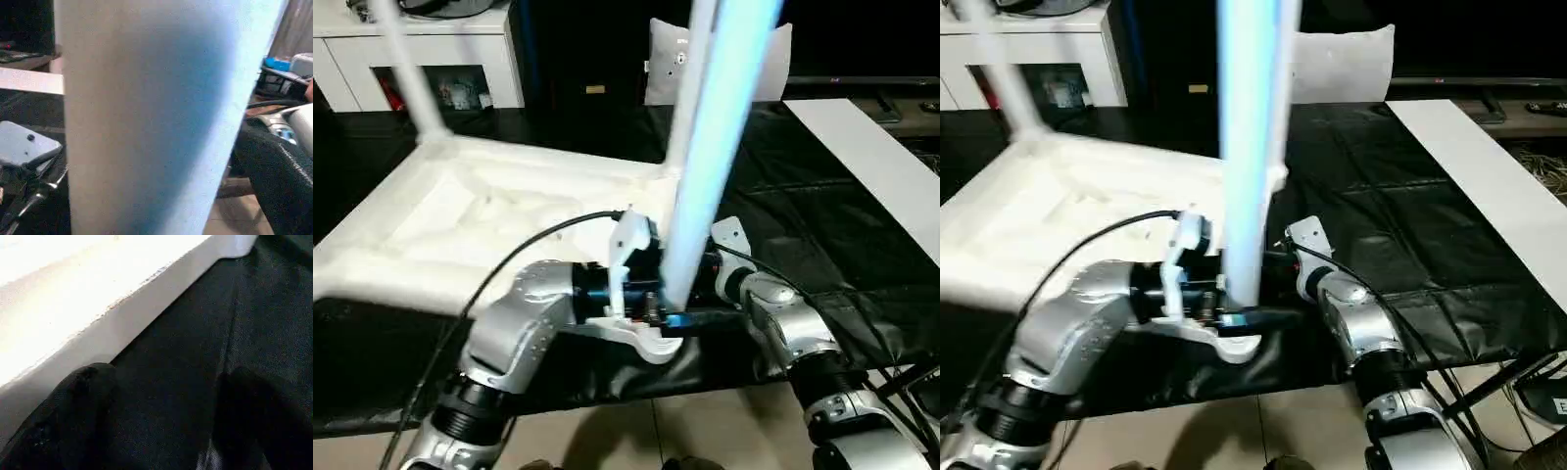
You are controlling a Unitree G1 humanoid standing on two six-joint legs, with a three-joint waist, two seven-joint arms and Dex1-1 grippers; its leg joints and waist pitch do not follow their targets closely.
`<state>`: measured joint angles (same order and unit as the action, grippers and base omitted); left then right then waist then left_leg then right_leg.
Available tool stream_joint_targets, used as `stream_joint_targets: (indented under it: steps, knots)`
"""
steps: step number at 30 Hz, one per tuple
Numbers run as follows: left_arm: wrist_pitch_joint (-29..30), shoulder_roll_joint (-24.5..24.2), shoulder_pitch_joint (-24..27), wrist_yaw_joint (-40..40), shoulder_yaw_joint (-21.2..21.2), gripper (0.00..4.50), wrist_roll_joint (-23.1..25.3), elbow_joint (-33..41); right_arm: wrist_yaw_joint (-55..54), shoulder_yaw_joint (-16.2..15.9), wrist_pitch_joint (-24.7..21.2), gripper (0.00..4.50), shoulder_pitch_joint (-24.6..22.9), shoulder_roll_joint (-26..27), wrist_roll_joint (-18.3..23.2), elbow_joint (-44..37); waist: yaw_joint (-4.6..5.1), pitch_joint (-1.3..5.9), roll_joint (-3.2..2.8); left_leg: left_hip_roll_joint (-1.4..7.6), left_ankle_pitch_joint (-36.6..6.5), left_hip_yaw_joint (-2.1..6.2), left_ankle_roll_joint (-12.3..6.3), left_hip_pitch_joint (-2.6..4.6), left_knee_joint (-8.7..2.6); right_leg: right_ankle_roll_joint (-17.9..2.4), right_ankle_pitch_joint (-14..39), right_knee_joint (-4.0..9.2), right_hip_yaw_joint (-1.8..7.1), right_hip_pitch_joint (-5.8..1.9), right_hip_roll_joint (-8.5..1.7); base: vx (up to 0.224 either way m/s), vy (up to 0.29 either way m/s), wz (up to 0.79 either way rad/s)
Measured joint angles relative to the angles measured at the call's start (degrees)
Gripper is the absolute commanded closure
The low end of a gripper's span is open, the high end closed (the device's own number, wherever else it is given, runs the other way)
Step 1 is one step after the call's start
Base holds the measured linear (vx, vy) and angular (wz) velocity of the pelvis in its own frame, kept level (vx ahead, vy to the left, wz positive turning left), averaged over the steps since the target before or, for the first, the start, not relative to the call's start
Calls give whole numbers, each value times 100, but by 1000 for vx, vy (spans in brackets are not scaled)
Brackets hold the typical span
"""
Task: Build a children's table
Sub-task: Rotate table base
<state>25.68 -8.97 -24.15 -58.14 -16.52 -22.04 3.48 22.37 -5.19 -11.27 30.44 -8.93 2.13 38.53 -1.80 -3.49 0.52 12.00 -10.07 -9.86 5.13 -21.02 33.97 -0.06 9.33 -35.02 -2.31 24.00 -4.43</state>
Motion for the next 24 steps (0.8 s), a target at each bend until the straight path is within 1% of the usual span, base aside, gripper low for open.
stream_joint_targets:
  steps: [3, 4, 6, 7, 9, 10, 12, 13, 15, 17, 19, 21, 23, 24]
  knots:
    - [-224, -51, -170, 168, 7, 8, 203, -222, 46, 26, 142, 0, 25, -116, 0, 3, -6, 2, -12, 0, 0, 0, 0, 1, 2, -1, -3, 0, 0, -1, 0, 0, 0, 0]
    - [-280, -173, -197, 162, -11, 8, 297, -248, 172, 26, 285, 0, 25, -206, 12, -43, -8, 4, -24, 0, 0, 0, 0, 2, 2, -1, -3, 0, 0, -1, -1, 0, 0, 0]
    - [-336, -447, -197, 103, -7, 8, 399, -283, 398, 50, 322, 0, 12, -418, 68, -247, -16, 10, -45, 0, 0, 2, 0, 2, 2, 0, -3, -2, -2, -2, -1, 0, 0, 0]
    - [-364, -670, -176, -44, -4, 8, 428, -302, 515, 96, 391, 0, -67, -570, 84, -467, -32, 15, -53, 0, 0, 4, 0, 2, 1, 1, -2, -2, -4, -4, 0, 0, 0, 0]
    - [-441, -984, -106, -280, -6, 8, 487, -380, 608, 279, 561, 0, -198, -697, 188, -718, -42, 18, -66, 0, 0, 3, 0, 3, 1, 3, -1, -1, -3, -4, 0, 0, 0, 0]
    - [-550, -1226, -83, -503, -37, 8, 573, -485, 769, 354, 488, 0, -353, -814, 292, -1024, -50, 18, -72, -2, 0, 4, 0, 1, 1, 3, -1, 1, -2, -4, -1, 0, 0, 0]
    - [-659, -1431, -42, -743, -76, 8, 633, -610, 1005, 368, 377, 0, -492, -914, 410, -1308, -56, 17, -74, -2, 0, 4, 0, 2, 3, 2, -1, 1, 0, -7, -1, 0, 0, 0]
    - [-737, -1514, -46, -877, -107, 33, 680, -712, 1211, 362, 323, 0, -615, -1000, 509, -1512, -61, 17, -78, -4, 0, 3, -1, 3, 4, 1, -2, 2, 2, -8, -4, 0, 0, 0]
    - [-948, -1582, -90, -1073, -232, 42, 758, -920, 1579, 336, 303, 0, -844, -1170, 660, -1849, -94, 17, -85, -5, 0, 3, -1, 2, 7, 1, -2, 3, 1, -12, -6, 0, 0, 0]
    - [-1283, -1720, -188, -1235, -352, 47, 946, -1338, 1952, 325, 270, 0, -1100, -1402, 844, -2203, -133, 18, -96, -5, 0, 4, -1, 5, 7, 3, -1, 3, 0, -14, -6, 0, 0, 0]
    - [-1622, -1885, -310, -1331, -409, 77, 1170, -1767, 2251, 365, 217, 0, -1339, -1568, 1035, -2494, -149, 18, -103, -4, 0, 8, -1, 7, 6, 30, 11, 2, -1, -14, -2, 0, 0, 0]
    - [-1800, -1913, -402, -1393, -460, 91, 1310, -1986, 2467, 371, 160, 0, -1507, -1697, 1157, -2707, -153, 23, -113, -5, 0, 8, -1, 6, 6, 32, 11, 2, 1, -14, -4, 0, 0, 0]
    - [-2025, -1914, -552, -1454, -575, 115, 1475, -2271, 2829, 338, 60, 0, -1791, -1920, 1271, -3139, -165, 22, -114, -5, 0, 9, -1, 7, 6, 34, 12, 3, 0, -17, -4, 0, 0, 0]
    - [-2128, -1926, -586, -1474, -596, 115, 1553, -2400, 2930, 334, 42, 0, -1859, -1971, 1321, -3270, -168, 23, -115, -4, 0, 10, -1, 10, 6, 34, 12, 3, -1, -19, -4, 0, 0, 0]
